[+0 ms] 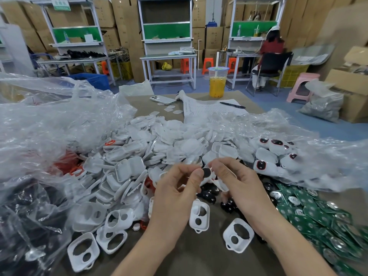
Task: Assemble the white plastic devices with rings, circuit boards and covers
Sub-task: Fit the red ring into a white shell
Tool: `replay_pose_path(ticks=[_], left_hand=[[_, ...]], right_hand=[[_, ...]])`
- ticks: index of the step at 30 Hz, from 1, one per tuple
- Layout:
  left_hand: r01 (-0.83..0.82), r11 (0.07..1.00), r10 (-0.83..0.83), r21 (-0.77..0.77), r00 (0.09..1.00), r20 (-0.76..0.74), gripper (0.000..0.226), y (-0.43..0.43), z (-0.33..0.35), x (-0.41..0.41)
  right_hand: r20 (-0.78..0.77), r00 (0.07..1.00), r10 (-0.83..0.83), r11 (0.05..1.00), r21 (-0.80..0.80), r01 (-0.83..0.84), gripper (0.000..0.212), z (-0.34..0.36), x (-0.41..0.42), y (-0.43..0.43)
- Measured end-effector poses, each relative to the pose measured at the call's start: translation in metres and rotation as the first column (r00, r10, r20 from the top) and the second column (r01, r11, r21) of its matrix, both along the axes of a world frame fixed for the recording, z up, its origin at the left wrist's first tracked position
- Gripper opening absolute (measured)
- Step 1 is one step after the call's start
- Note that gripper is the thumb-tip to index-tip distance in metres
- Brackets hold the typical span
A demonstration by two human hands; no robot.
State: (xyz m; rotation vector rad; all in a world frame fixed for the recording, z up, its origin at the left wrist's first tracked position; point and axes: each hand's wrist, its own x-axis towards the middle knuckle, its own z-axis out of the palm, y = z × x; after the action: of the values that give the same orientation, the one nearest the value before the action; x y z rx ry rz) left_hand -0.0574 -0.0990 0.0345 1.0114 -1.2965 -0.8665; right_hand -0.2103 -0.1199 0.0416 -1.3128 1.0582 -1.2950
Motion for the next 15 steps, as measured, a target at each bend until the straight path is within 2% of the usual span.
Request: replay_pose_path(ticks=[3, 7, 10, 15], left_hand=[[0.039, 0.999, -0.039, 0.015, 0.999, -0.013, 0.006, 0.0, 0.0, -0.001], [0.038, 0.999, -0.038, 0.025, 0.999, -0.009, 0.005, 0.001, -0.002, -0.005], [0.011, 0.999, -0.012, 0.047, 1.0, 0.001, 0.003, 0.001, -0.004, -0.005], [-0.048, 0.997, 0.047, 0.061, 0.999, 0.017, 0.009, -0.001, -0.004, -0.002]], right_hand=[[0.061, 0.997, -0.049, 0.999, 0.006, 0.048, 0.02, 0.0, 0.0, -0.002], [0.078, 0.997, 0.002, 1.0, 0.0, -0.002, 0.017, -0.008, 0.003, -0.004], [0.038, 0.999, 0.022, 1.0, 0.02, -0.022, 0.023, -0.012, 0.005, -0.005], [0.122, 0.988, 0.099, 0.994, 0.041, -0.104, 0.042, -0.008, 0.005, -0.004]])
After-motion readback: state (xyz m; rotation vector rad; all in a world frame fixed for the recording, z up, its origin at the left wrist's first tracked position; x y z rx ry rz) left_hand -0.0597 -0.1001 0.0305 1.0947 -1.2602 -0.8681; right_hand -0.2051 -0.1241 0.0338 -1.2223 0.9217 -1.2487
